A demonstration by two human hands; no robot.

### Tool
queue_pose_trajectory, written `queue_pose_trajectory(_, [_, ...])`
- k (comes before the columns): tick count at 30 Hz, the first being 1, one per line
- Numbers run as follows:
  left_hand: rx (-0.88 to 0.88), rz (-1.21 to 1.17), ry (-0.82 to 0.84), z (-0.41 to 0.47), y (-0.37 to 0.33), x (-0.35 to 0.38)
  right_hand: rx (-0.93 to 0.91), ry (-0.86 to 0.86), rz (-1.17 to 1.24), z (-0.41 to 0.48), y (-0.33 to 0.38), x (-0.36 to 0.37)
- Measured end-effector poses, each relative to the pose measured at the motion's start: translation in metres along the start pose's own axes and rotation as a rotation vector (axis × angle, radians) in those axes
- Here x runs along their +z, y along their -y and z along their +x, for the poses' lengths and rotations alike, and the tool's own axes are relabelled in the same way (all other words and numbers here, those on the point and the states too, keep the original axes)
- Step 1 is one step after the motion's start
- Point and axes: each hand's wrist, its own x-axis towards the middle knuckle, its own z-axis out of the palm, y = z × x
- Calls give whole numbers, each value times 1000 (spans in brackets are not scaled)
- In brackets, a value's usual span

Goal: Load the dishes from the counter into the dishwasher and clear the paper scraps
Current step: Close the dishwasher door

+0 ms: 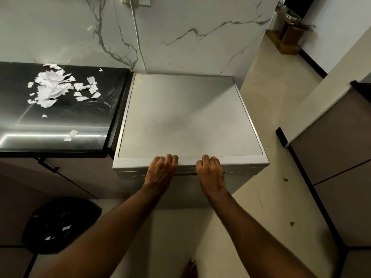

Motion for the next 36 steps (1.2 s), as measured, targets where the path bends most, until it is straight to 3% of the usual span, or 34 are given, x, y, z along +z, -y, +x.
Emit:
queue_pose_trajectory(3, [10,-11,76,3,1,-8,-38,104,50,4,-5,-4])
queue_pose_trajectory(7, [19,-53,300,5,3,-37,-76,245,94,17,-17,-24])
queue_pose_trajectory(10, [17,-134,351,12,8,-46,-136,287,229,35,-29,-34])
queue_pose_trajectory(17, [-93,-247,206,34,59,-74,-32,56,404,83,-55,-41])
queue_pose_trajectory(26, [-207,-277,97,116,136,-94,-10,5,474,192,-44,-69])
queue_pose_trajectory(36, [-227,-323,32,257,242,-103,23,89,519,335,-45,-84])
